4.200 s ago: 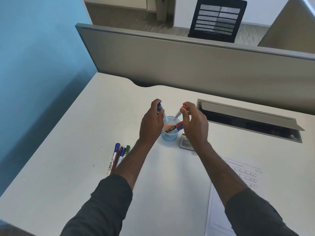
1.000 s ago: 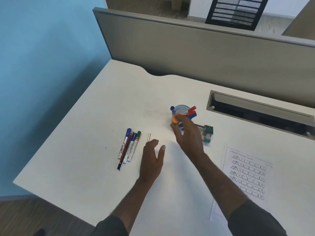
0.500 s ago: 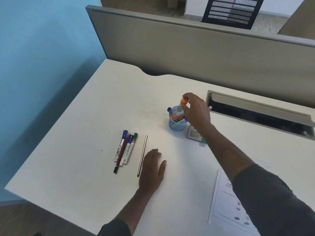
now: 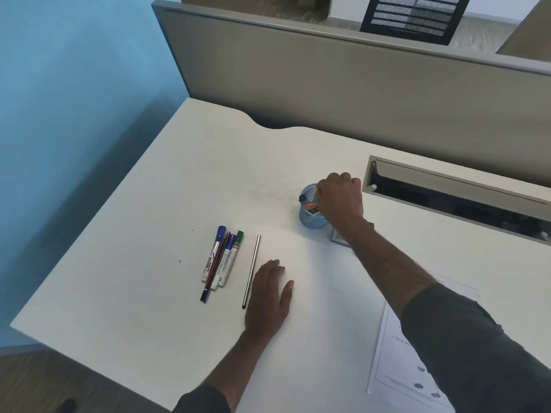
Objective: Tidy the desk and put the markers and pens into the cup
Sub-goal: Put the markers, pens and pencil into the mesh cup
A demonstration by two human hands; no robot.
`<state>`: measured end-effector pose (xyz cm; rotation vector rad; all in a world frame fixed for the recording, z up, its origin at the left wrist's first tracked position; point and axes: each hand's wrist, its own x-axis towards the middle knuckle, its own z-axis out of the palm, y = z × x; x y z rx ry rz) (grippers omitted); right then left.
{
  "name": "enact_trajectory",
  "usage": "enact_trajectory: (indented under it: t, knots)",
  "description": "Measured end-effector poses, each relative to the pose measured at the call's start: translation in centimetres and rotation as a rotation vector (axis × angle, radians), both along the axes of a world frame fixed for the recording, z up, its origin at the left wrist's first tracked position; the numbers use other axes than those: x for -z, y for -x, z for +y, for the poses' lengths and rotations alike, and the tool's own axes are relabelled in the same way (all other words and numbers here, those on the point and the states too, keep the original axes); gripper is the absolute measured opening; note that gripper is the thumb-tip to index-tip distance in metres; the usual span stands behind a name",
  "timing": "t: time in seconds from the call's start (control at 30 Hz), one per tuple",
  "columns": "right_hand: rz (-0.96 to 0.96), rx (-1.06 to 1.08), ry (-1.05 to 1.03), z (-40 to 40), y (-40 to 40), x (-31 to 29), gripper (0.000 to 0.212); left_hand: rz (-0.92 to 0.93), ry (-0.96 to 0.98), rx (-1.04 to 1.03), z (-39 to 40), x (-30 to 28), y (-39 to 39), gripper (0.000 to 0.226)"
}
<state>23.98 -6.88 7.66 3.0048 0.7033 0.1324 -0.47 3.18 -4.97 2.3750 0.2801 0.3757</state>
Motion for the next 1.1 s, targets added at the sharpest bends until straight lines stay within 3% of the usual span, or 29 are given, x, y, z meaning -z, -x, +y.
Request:
enact_trajectory:
  t: [0.27, 0.63, 0.77, 0.9, 1.1]
  knots:
    - [0.033, -0.012, 0.064, -0.1, 0.3, 0.4, 0.012, -0.015, -0.025, -0.005, -0.1, -0.1, 0.0, 0.034]
    - [-0.019, 0.029, -0.337, -1.0, 3.3, -2.0, 0.019, 0.023, -0.102, -0.092, 0.8, -2.9, -1.0, 0.019]
    - [-0.112, 0.006, -0.497, -1.7, 5.7, -2.3, 0.01, 0.123, -0.192, -0.23, 2.2, -4.2, -1.7, 0.021]
    - [-0.125, -0.037, -0.579, -1.9, 8.0, -1.6, 0.006, 0.339, -0.148, -0.339, 3.1, -5.2, -1.9, 0.015]
    - [0.091, -0.044, -0.614, -2.3, 11.9, 0.6, 0.014, 0.53, -0.197, -0.348, 3.1, -5.1, -1.5, 0.023]
